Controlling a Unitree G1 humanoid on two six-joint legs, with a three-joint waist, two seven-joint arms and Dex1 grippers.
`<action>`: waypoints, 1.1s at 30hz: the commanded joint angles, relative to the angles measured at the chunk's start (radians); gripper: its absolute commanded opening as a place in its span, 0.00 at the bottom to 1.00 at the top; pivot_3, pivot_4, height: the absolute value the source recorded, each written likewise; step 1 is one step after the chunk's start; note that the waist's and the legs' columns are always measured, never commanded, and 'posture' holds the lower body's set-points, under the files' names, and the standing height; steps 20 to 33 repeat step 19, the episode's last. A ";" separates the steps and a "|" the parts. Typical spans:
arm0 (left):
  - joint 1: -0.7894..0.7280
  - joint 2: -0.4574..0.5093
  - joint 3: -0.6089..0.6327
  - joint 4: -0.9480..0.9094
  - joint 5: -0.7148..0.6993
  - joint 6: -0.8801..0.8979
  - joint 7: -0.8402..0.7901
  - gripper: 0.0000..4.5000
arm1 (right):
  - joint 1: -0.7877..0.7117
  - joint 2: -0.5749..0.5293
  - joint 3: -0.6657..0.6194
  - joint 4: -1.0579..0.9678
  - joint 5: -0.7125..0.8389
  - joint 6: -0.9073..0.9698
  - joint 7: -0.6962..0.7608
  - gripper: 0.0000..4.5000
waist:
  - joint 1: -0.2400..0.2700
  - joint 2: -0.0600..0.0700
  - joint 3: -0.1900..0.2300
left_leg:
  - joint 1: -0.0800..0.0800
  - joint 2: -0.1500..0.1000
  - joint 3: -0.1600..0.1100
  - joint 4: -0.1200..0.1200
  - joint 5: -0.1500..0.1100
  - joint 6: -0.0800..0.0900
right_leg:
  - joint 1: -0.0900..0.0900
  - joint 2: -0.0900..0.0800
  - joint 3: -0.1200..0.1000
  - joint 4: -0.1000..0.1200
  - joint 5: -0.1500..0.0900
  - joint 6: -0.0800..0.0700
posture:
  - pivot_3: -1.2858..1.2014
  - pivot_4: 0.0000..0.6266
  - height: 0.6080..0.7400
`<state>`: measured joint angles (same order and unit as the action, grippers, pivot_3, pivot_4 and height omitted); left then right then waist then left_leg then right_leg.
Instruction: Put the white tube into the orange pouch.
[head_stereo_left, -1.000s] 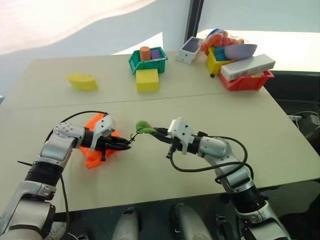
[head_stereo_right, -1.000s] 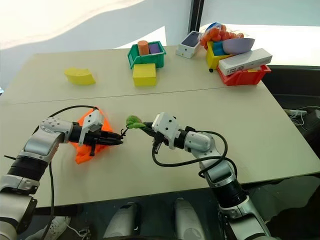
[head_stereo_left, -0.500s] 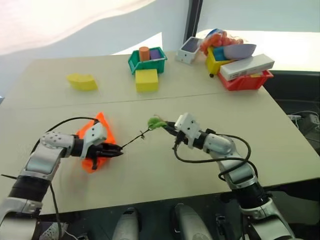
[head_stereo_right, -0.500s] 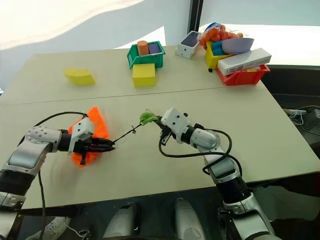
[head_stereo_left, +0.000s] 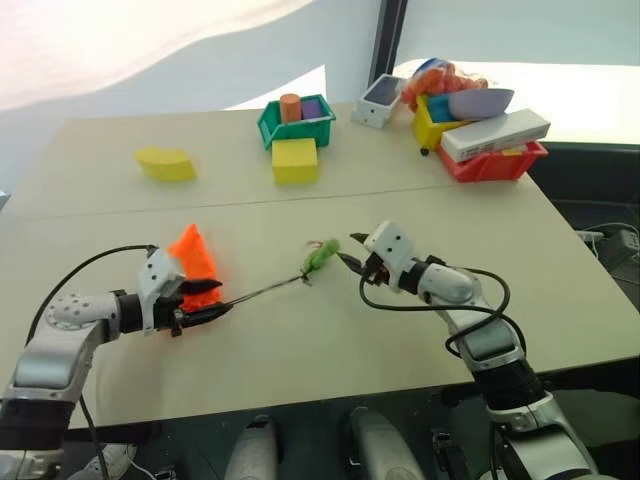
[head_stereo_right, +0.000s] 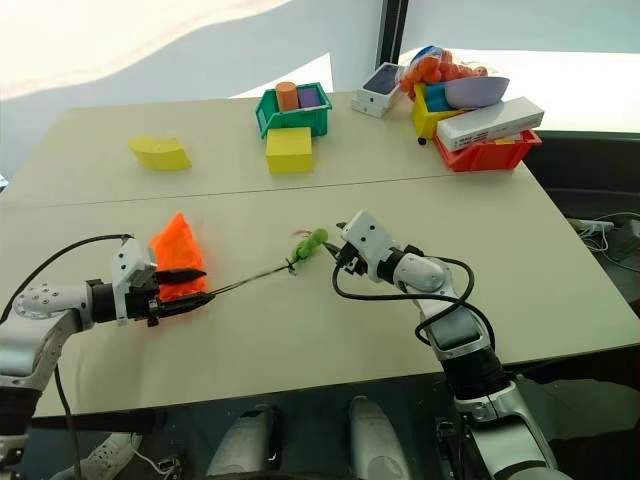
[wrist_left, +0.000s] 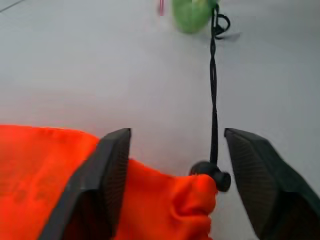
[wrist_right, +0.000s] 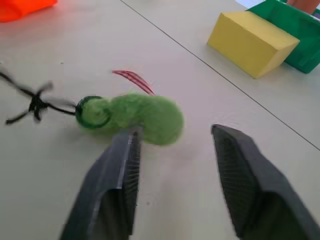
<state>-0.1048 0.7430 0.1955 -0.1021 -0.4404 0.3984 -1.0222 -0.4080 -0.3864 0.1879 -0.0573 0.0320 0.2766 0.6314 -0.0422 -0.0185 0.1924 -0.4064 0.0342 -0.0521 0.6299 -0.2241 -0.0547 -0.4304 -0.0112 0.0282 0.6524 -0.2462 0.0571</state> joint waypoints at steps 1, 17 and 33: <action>0.046 -0.011 0.134 -0.096 -0.090 0.076 0.087 0.90 | 0.019 -0.023 -0.043 -0.021 0.040 -0.047 0.030 0.79 | -0.001 0.000 0.000 | 0.000 0.000 0.000 0.000 0.000 0.000 | 0.000 0.000 0.000 0.000 0.001 0.001 | 0.52 0.24 1.00; 0.332 -0.274 0.489 -0.060 -0.076 -0.088 0.441 0.90 | 0.166 -0.116 -0.274 0.099 0.323 -0.059 0.242 0.79 | 0.003 -0.001 0.000 | 0.004 0.000 0.001 0.001 0.000 0.000 | 0.005 -0.001 0.001 -0.003 -0.001 -0.002 | 0.52 0.24 1.00; 0.340 -0.286 0.483 -0.062 -0.078 -0.105 0.447 0.90 | 0.170 -0.112 -0.273 0.095 0.321 -0.061 0.239 0.79 | 0.002 -0.001 0.000 | 0.004 0.000 0.001 0.001 0.000 0.000 | 0.005 -0.001 0.001 -0.002 -0.001 -0.002 | 0.52 0.24 1.00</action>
